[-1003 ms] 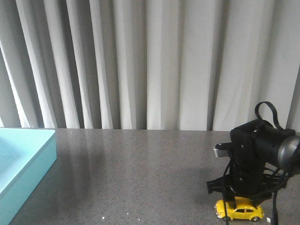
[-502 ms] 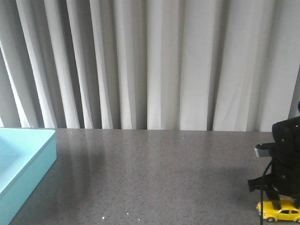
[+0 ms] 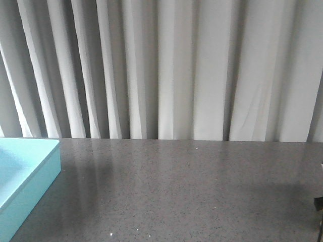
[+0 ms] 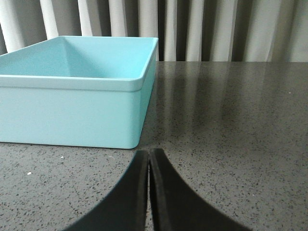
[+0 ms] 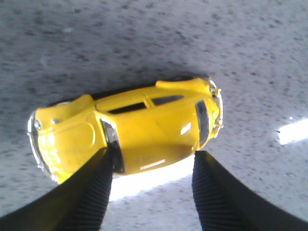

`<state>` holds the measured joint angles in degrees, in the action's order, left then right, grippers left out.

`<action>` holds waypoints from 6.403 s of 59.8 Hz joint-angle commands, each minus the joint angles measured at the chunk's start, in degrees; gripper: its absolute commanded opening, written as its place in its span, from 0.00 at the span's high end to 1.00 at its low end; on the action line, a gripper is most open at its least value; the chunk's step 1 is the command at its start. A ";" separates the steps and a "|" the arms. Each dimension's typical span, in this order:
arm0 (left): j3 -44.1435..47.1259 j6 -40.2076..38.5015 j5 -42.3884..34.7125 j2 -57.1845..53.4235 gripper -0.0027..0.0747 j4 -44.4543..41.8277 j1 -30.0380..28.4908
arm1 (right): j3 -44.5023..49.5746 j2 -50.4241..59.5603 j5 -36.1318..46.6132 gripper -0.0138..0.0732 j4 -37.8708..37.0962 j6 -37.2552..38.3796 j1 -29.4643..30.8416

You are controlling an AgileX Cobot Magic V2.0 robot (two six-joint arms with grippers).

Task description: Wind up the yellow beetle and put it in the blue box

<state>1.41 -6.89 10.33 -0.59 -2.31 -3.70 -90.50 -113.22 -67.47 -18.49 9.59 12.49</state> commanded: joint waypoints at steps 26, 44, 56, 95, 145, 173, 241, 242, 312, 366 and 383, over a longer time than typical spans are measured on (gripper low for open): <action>-0.74 -0.49 -3.92 -0.89 0.97 0.05 0.37 | -6.49 4.49 3.91 0.40 10.82 -3.32 2.05; -0.74 -0.49 -3.92 -0.89 0.97 0.05 0.37 | -15.62 15.62 8.00 0.43 34.81 -15.13 1.92; -0.74 -0.49 -3.92 -0.89 0.97 0.05 0.37 | -12.20 28.22 9.58 0.65 40.99 -24.96 1.86; -0.74 -0.49 -3.92 -0.89 0.97 0.05 0.37 | 44.93 74.67 25.16 0.84 45.00 -35.85 1.86; -0.74 -0.49 -3.92 -0.89 0.97 0.05 0.37 | 49.01 82.73 28.44 0.84 44.67 -38.86 1.86; -0.74 -0.49 -4.03 -0.89 0.97 0.06 0.37 | 49.01 82.66 27.70 0.84 44.42 -38.90 1.86; -12.57 -17.86 -18.80 1.11 0.93 -10.64 0.43 | 49.01 82.66 27.72 0.84 44.47 -38.90 1.86; -13.85 -17.86 -18.12 1.55 0.92 -11.15 0.43 | 49.01 82.66 27.72 0.84 44.47 -38.90 1.86; -56.22 75.56 13.38 46.22 0.69 45.61 0.38 | 49.01 82.66 27.72 0.84 44.54 -38.90 1.86; -88.50 46.99 58.84 79.44 0.50 33.59 0.38 | 49.01 82.66 27.67 0.84 44.54 -38.90 1.86; -88.50 46.80 58.46 79.44 0.44 33.51 0.38 | 49.01 82.66 27.67 0.84 44.54 -38.90 1.86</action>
<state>-85.22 40.58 70.76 80.55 29.04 -3.66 -39.87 -30.26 -43.17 24.84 -29.00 14.28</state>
